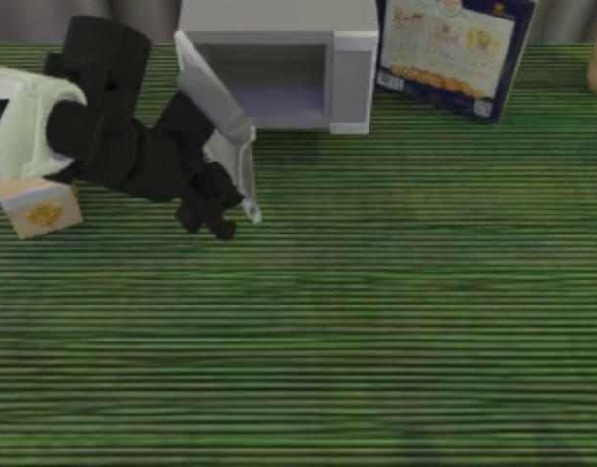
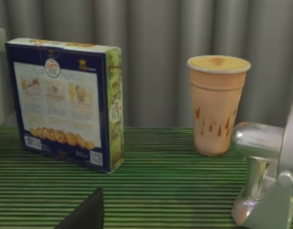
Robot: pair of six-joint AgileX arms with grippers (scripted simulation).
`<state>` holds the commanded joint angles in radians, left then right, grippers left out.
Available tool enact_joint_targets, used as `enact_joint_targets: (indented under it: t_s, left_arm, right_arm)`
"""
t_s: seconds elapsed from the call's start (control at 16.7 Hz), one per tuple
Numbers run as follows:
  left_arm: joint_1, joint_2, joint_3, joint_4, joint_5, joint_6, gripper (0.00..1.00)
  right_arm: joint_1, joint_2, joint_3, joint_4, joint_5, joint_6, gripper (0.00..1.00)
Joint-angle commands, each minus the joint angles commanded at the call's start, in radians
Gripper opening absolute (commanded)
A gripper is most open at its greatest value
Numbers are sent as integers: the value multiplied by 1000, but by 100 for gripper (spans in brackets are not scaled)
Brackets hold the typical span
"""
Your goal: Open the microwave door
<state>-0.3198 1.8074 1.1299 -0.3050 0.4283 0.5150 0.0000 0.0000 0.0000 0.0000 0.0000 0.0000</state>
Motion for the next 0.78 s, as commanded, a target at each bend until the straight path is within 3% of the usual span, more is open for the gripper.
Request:
enact_joint_targets:
  t_s: [0.78]
  left_arm:
    - [9, 2, 0, -18, 22, 30, 0]
  right_arm:
    - [0, 0, 0, 0, 0, 0, 100]
